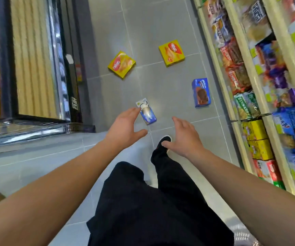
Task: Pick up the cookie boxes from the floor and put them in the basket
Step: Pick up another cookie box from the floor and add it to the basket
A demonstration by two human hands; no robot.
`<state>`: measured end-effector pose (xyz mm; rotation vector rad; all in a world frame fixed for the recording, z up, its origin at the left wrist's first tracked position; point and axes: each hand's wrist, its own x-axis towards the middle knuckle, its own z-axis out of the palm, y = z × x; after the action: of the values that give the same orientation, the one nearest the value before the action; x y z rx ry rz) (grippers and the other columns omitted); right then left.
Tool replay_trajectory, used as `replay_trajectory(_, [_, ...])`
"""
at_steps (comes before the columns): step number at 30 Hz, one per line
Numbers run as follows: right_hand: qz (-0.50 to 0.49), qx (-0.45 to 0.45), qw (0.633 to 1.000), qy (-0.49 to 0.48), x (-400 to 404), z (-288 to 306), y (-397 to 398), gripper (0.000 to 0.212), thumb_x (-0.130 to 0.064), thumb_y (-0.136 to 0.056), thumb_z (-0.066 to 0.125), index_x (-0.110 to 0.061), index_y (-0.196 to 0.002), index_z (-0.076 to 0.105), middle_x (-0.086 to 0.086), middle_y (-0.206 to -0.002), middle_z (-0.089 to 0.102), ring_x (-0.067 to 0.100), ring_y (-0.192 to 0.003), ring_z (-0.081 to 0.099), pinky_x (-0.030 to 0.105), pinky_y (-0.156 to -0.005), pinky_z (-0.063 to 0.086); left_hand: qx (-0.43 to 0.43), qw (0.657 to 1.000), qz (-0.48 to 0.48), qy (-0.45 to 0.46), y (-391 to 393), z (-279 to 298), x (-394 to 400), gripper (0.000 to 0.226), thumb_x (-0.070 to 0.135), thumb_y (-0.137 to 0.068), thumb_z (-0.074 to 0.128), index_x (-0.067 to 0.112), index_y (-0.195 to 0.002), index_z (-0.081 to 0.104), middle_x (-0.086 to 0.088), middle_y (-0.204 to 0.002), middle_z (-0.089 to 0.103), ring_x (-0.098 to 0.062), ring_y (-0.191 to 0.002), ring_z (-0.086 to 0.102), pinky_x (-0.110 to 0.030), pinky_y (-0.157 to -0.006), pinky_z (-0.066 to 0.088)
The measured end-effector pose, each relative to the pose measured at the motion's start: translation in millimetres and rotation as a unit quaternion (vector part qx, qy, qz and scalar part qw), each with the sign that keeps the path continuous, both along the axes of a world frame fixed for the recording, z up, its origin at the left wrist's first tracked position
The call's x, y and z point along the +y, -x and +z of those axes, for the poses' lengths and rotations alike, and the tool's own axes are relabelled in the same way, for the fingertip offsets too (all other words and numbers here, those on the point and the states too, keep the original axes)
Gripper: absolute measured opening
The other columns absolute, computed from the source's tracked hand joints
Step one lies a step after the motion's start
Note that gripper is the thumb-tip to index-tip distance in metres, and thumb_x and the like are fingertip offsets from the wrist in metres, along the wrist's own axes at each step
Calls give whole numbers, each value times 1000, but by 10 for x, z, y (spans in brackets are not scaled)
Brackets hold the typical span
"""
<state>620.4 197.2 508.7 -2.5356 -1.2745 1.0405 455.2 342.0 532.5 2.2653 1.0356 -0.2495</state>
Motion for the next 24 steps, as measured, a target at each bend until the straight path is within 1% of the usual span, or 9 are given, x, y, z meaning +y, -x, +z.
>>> replay_trajectory(3, [-4,2,1000,9,281,-167,-214,100,-53,-73,72,-17,-151,22,5,-152,33,25,-140,26,32,-114,22,15,1000,2,13,-198,-184,281,83,43,-81,69,21,-149,27,-5,-155,30,-24,-142,28,-33,-115,23])
replay_trajectory(6, [-28,26,999,29,549,-485,-345,98,-51,-74,72,-15,-151,22,7,-151,35,27,-140,26,35,-114,25,51,998,-6,27,-368,-538,619,84,43,-81,69,21,-149,26,-4,-155,30,-25,-142,28,-36,-115,25])
replay_trajectory(9, [-40,41,998,32,786,-869,-410,96,-49,-74,73,-12,-150,27,9,-148,39,28,-138,31,35,-113,25,83,995,-29,48,-501,-974,904,85,41,-79,70,22,-149,25,-4,-155,29,-26,-140,29,-36,-113,27])
replay_trajectory(11, [-57,54,996,52,940,-1184,-451,97,-48,-74,74,-12,-150,27,10,-148,38,28,-138,31,34,-113,23,105,990,-60,73,-595,-1362,1072,87,41,-79,71,22,-150,24,-6,-156,27,-28,-141,27,-37,-113,26])
replay_trajectory(14, [-90,68,990,79,1152,-1763,-498,100,-51,-73,74,-14,-151,23,9,-151,35,27,-141,28,35,-114,22,122,985,-79,93,-709,-1994,1316,89,39,-79,72,23,-150,22,-9,-157,22,-29,-144,21,-38,-114,22])
replay_trajectory(17, [-114,79,986,95,1363,-2521,-459,102,-51,-71,75,-11,-150,25,10,-150,37,27,-141,29,36,-115,22,135,980,-91,111,-772,-2767,1537,89,37,-79,72,23,-151,21,-9,-158,21,-27,-144,18,-38,-115,20])
replay_trajectory(20, [-135,100,980,106,1652,-3511,-456,102,-49,-72,77,-8,-150,25,12,-149,37,27,-140,30,35,-115,20,154,974,-122,109,-830,-3767,1790,90,38,-78,70,23,-151,20,-7,-158,19,-26,-145,17,-38,-116,21])
replay_trajectory(22, [-128,103,981,100,1780,-3993,-453,103,-51,-70,77,-9,-149,27,12,-146,39,30,-138,33,37,-113,25,148,972,-146,107,-835,-4218,1893,96,41,-74,73,24,-151,19,-7,-159,17,-28,-145,17,-43,-115,25])
replay_trajectory(24, [-139,103,979,105,1867,-4557,-412,100,-49,-68,78,-11,-147,30,12,-143,41,33,-133,37,39,-110,29,145,967,-177,108,-830,-4764,1995,103,42,-69,77,24,-151,18,-8,-159,14,-30,-144,16,-44,-115,24])
